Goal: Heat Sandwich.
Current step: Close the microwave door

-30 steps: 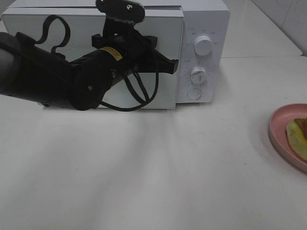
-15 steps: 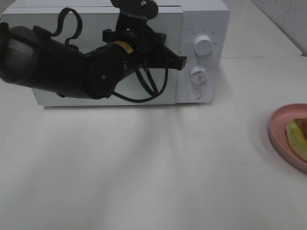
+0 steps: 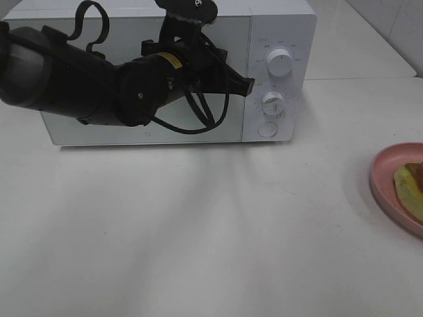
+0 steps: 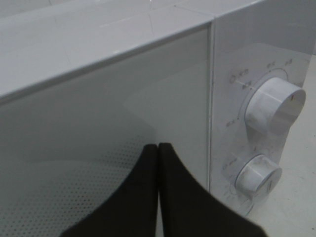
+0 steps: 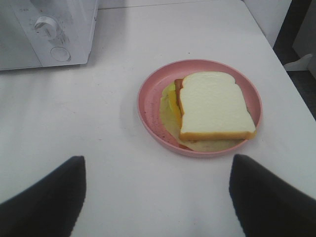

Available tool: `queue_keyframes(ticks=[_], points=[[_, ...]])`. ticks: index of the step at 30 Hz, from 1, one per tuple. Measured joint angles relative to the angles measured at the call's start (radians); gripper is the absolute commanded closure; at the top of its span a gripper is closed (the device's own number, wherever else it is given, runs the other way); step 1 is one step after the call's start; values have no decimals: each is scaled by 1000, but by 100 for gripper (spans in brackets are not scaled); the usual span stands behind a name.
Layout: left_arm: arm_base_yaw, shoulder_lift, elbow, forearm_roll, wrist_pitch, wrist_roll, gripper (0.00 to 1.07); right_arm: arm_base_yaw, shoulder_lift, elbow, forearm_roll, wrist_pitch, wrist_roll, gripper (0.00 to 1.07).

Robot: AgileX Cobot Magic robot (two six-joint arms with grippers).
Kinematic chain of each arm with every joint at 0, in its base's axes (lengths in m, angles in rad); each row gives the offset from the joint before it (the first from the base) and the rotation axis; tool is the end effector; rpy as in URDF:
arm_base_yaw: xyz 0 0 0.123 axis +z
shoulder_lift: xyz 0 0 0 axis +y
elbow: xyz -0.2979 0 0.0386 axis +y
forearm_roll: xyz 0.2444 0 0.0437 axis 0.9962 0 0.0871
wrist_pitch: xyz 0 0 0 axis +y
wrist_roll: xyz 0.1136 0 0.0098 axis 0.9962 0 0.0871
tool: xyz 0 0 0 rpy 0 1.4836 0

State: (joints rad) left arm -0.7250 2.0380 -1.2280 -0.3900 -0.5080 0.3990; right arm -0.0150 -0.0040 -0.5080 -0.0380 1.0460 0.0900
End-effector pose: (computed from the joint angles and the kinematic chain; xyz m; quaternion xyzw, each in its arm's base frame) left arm 0.3713 -0.3008 0.1972 0.2456 0.7483 -0.1322 0.6019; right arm -0.0037 -0.0037 0.2689 0.0451 0.8448 0.0010 0.5331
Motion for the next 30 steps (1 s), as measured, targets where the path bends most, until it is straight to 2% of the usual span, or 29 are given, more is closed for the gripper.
queue_keyframes(ticks=[8,16,24,25,26,28,29,30], points=[[-1,-24,-5,-41,81,0,107,0,0,0,0,0,0,31],[-28,-83,-12,-70,239,0,107,0,0,0,0,0,0,31],[-43,-147,57,-71,416,-3,104,0,0,0,0,0,0,31],[-43,-171,67,-71,498,-5,94,0,0,0,0,0,0,31],[-43,-171,67,-71,498,-5,94,0,0,0,0,0,0,31],[-43,-196,69,-67,593,-7,74,0,0,0,0,0,0,31],[-43,-216,69,-65,671,-7,42,0,0,0,0,0,0,31],[-43,-216,69,-65,671,-7,42,0,0,0,0,0,0,31]])
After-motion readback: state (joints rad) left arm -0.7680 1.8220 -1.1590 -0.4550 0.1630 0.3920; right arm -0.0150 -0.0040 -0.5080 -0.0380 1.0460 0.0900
